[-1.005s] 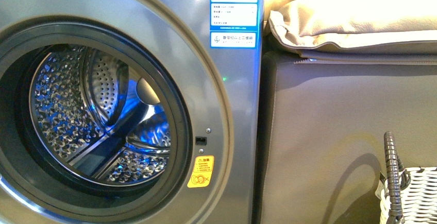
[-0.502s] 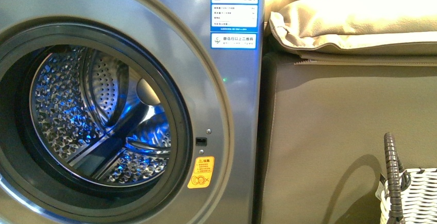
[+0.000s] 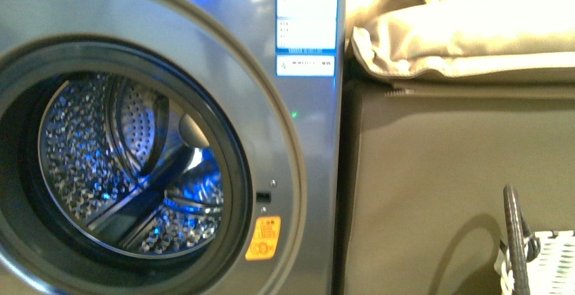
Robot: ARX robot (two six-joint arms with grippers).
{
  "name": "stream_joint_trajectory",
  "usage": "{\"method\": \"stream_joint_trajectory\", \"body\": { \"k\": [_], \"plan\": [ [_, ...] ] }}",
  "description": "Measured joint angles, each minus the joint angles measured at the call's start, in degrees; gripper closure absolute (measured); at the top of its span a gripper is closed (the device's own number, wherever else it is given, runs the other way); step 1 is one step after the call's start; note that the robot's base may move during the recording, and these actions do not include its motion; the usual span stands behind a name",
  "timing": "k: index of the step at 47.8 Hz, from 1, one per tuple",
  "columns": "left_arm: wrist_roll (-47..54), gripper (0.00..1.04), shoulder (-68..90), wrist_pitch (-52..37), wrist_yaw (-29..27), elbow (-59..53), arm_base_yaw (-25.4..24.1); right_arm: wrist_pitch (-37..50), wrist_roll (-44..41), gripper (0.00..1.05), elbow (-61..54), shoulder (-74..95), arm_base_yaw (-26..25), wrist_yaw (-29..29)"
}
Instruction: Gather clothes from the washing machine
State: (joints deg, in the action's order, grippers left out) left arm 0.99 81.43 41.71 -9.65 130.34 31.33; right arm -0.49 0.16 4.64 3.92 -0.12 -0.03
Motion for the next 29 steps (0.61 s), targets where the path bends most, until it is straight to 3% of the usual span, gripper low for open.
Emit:
{"method": "stream_joint_trajectory", "body": {
  "k": [10, 23, 29],
  "plan": [
    [-2.36, 0.07, -11.56, -1.68, 0.55, -11.91, -7.63, 0.0, 0.0, 1.02, -1.42, -0.98, 0.0, 0.0],
    [-5.9, 0.07, -23.82, -5.42, -1.84, -30.36, -13.33, 0.28, 0.0, 1.02, -4.33, -3.56, 0.0, -0.02],
    [-3.26, 0.27, -32.59, -9.7, -8.52, -44.68, -12.85, 0.31, 0.0, 1.02, -4.33, -3.67, 0.0, -0.04]
  ]
}}
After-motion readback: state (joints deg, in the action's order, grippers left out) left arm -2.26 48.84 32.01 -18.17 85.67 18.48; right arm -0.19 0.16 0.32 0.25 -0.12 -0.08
